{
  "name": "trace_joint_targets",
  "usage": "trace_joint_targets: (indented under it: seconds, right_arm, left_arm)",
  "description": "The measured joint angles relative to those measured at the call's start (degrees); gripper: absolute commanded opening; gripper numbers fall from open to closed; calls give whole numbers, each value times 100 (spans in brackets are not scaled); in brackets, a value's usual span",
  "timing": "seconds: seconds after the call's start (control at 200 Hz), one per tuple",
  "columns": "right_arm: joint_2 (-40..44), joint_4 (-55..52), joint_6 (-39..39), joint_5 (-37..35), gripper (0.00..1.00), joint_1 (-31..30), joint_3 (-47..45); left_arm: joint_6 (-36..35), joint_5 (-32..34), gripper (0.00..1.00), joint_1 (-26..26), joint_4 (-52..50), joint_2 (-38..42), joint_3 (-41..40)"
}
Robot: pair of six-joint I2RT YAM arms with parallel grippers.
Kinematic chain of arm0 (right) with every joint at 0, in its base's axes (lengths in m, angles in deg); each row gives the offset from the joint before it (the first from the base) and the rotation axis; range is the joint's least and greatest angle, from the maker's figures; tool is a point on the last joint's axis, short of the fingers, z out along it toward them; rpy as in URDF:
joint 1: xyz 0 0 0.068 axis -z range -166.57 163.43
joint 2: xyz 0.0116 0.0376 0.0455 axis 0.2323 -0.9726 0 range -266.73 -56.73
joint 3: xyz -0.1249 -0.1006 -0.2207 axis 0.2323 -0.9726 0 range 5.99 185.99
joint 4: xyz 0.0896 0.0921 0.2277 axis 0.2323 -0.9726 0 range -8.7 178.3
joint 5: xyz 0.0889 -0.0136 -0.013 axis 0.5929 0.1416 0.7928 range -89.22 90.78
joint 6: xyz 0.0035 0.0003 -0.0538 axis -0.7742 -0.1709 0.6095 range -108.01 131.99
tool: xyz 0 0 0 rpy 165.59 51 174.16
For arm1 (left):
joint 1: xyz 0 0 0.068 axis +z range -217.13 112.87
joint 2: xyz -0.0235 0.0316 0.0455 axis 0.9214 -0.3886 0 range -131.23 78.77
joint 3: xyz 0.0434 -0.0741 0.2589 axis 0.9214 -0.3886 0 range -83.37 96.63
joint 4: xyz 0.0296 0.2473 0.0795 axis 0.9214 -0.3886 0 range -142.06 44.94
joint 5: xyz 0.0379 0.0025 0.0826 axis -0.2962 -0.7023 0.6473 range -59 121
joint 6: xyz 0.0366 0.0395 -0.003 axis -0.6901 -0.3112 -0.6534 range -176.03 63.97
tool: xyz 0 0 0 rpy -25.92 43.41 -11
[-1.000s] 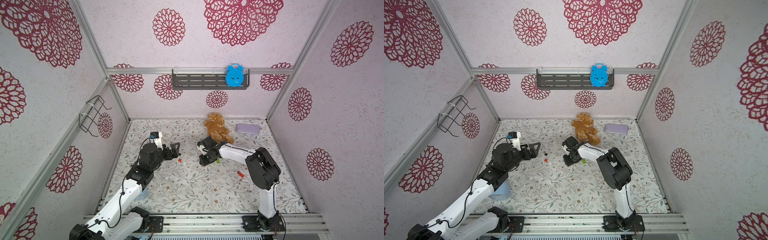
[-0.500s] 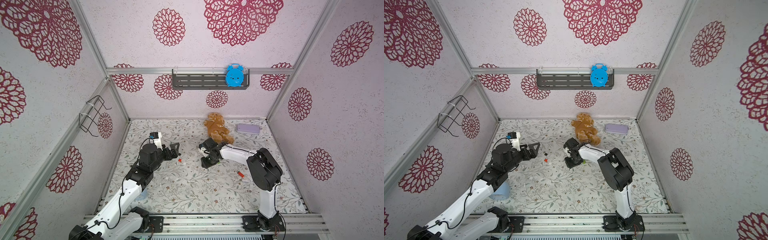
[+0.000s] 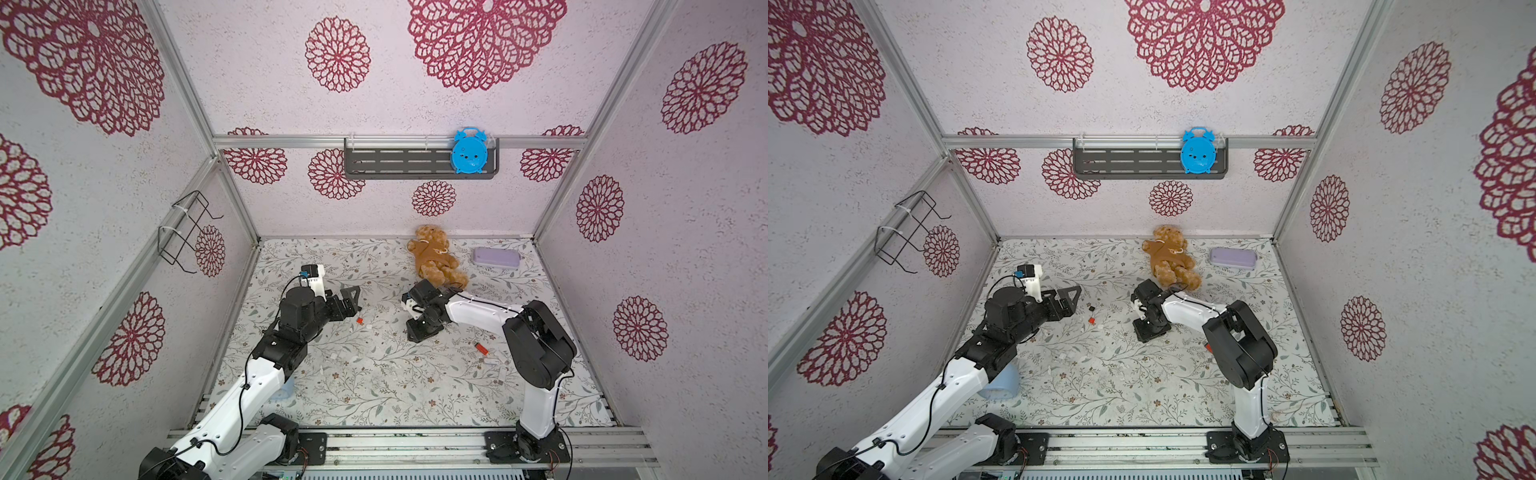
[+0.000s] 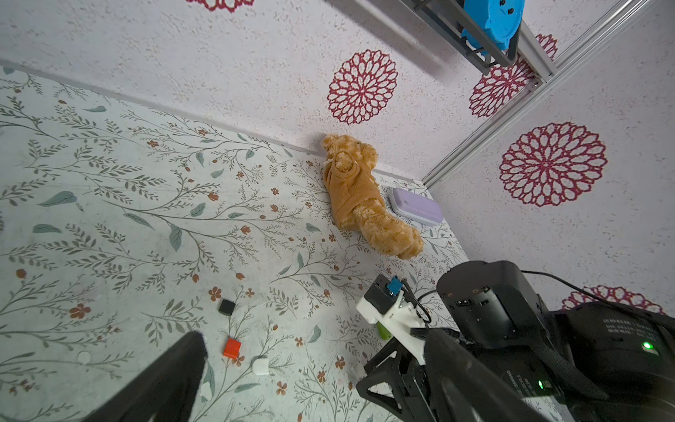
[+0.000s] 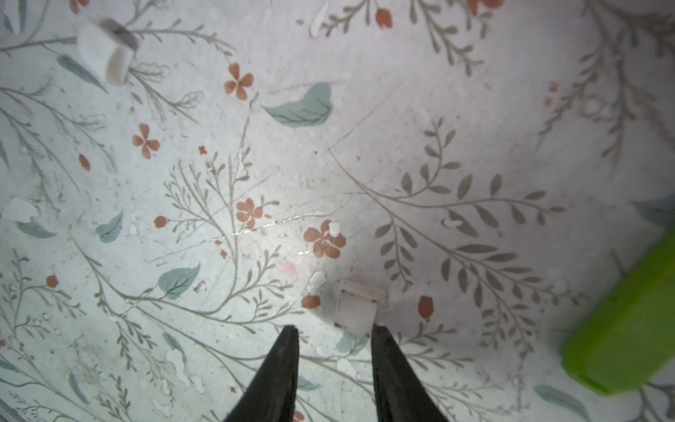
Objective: Close the usb drive cover
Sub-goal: Pick up the cover from the center of the board.
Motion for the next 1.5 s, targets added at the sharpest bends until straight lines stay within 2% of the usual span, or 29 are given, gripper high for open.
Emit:
trace_joint_targets:
  seconds: [0.285,0.42,0.53,0.665,0.805,0.966,1.231,1.501]
  right_arm:
    - [0,7,-98,116,38,-181,107]
    - [31,-42,-13,-170,41,-232,247]
    - [46,-125,424,-522,43,-247,350]
    - [48,-212,1410,-785,48,-247,409]
    - [35,-533,2343,-802,48,-247,538]
    - [15,-579,3027,-789,49,-247,601]
    - [-549,-874,3233,-800,48,-243,981]
    - [-640,-1093,3324,-807,44,-243,981]
  left_arm:
    - [4,-13,97,0,4,-37,0]
    - [4,-11,97,0,4,-37,0]
    - [4,2,97,2,4,-35,0]
    - [-2,31,97,4,2,-26,0]
    - [-13,52,97,9,-7,-20,0]
    - [-24,90,97,13,-24,28,-2]
    - [-35,116,97,63,-46,79,-20]
    - [-50,116,97,90,-66,85,-66]
